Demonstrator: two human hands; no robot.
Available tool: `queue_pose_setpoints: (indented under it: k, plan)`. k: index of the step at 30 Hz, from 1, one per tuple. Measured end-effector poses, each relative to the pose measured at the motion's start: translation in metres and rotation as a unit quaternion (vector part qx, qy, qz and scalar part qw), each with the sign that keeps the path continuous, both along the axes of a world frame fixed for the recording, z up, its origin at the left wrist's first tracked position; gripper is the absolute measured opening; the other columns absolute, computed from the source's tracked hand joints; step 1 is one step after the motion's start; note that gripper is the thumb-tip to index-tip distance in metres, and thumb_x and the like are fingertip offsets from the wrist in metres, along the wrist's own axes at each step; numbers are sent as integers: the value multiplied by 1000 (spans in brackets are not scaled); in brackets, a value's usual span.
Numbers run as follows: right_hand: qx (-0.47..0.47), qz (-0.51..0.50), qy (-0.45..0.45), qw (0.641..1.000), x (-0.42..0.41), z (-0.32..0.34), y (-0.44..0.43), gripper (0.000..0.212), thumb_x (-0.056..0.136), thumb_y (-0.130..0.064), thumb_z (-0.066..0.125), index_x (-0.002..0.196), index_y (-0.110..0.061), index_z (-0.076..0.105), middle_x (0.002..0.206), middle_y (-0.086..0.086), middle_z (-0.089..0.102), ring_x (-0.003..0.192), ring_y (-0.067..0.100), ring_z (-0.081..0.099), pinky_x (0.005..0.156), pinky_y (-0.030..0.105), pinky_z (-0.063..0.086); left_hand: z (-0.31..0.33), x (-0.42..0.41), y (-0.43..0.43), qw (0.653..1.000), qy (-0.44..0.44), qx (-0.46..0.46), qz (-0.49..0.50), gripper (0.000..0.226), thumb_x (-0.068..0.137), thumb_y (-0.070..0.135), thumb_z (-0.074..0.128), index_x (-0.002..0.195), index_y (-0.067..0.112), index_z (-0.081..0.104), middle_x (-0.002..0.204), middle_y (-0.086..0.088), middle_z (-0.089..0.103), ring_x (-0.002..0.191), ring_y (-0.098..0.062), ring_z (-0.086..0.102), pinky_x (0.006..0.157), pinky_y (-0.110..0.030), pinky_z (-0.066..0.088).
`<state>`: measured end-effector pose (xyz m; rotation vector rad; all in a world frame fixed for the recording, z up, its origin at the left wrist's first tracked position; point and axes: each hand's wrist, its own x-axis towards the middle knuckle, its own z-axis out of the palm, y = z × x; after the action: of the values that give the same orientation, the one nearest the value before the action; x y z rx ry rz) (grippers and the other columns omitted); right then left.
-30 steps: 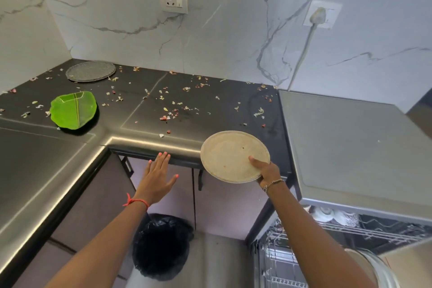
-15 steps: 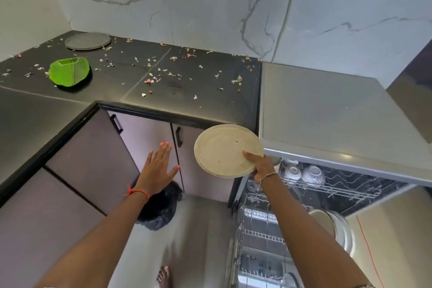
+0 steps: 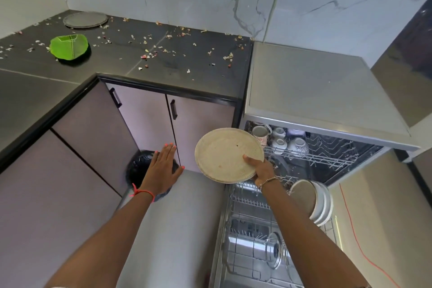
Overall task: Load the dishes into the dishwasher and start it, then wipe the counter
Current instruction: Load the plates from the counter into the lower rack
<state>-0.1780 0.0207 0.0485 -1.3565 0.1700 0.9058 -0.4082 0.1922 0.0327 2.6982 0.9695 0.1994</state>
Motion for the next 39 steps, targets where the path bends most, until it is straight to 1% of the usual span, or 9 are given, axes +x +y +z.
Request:
queue_pose_setpoints:
  k: [3, 8, 13, 18, 22, 26, 32, 37, 39]
  plan:
    - [-6, 4, 4, 1000, -15, -3, -20, 47, 76, 3, 70, 120, 3, 53, 123, 22, 57, 99, 36, 58, 72, 50, 54, -5, -12, -24, 1000, 13, 5, -10, 94, 76, 64, 7, 147, 3, 22, 155, -10, 18, 145, -23, 11, 113, -32, -5]
    - [-18, -8, -3, 1000, -44, -3, -62, 44, 76, 3, 70, 118, 3, 55, 120, 21, 58, 95, 33, 58, 45, 36, 56, -11, -33, -67, 1000, 9, -8, -12, 96, 73, 64, 4, 148, 5, 19, 156, -9, 16, 146, -21, 8, 112, -30, -9]
    - [-20, -10, -2, 1000, -70, -11, -118, 19, 77, 3, 69, 90, -8, 59, 117, 21, 59, 98, 34, 57, 52, 38, 57, -22, -54, -112, 999, 10, -24, -28, 91, 79, 64, 12, 148, 4, 19, 156, -8, 15, 146, -20, 6, 113, -31, -8]
    - [-29, -33, 5, 999, -90, -18, -182, 23, 78, 3, 68, 97, -4, 59, 107, 19, 61, 104, 38, 56, 57, 42, 57, -28, -67, -158, 998, 15, -37, -45, 83, 83, 56, 23, 148, 5, 17, 157, -8, 13, 146, -20, 4, 114, -31, -7]
    - [-31, -61, 9, 998, -94, -26, -226, 43, 79, 5, 66, 120, 4, 54, 118, 22, 58, 105, 37, 56, 76, 50, 52, -33, -70, -186, 996, 18, -39, -71, 94, 76, 65, 9, 148, 4, 18, 156, -10, 15, 146, -22, 8, 115, -35, -3]
    - [-34, -74, 7, 997, -91, -32, -261, 24, 80, 5, 64, 101, -4, 58, 116, 21, 57, 105, 37, 55, 72, 48, 53, -35, -60, -209, 995, 21, -41, -86, 87, 81, 61, 17, 148, 5, 17, 156, -10, 13, 146, -21, 5, 115, -34, -3]
    - [-51, -102, -2, 993, -64, -47, -293, 40, 77, 6, 67, 114, 3, 55, 118, 24, 58, 109, 41, 55, 78, 49, 52, -47, -25, -230, 992, 42, -38, -111, 96, 74, 65, 1, 149, 7, 14, 157, -8, 9, 146, -19, 1, 114, -32, -8]
    - [-93, -87, -35, 991, -20, -58, -304, 36, 75, 8, 69, 110, 4, 58, 118, 27, 58, 94, 33, 56, 75, 44, 52, -66, 26, -244, 990, 46, -61, -119, 98, 76, 70, 5, 148, 5, 18, 157, -10, 12, 145, -21, 1, 114, -33, -7]
    - [-114, -78, -42, 990, 6, -63, -306, 40, 75, 7, 69, 113, 9, 57, 115, 26, 59, 92, 32, 55, 74, 43, 51, -75, 50, -249, 989, 47, -77, -120, 108, 74, 80, -4, 148, 5, 19, 156, -10, 13, 144, -19, -1, 114, -34, -6]
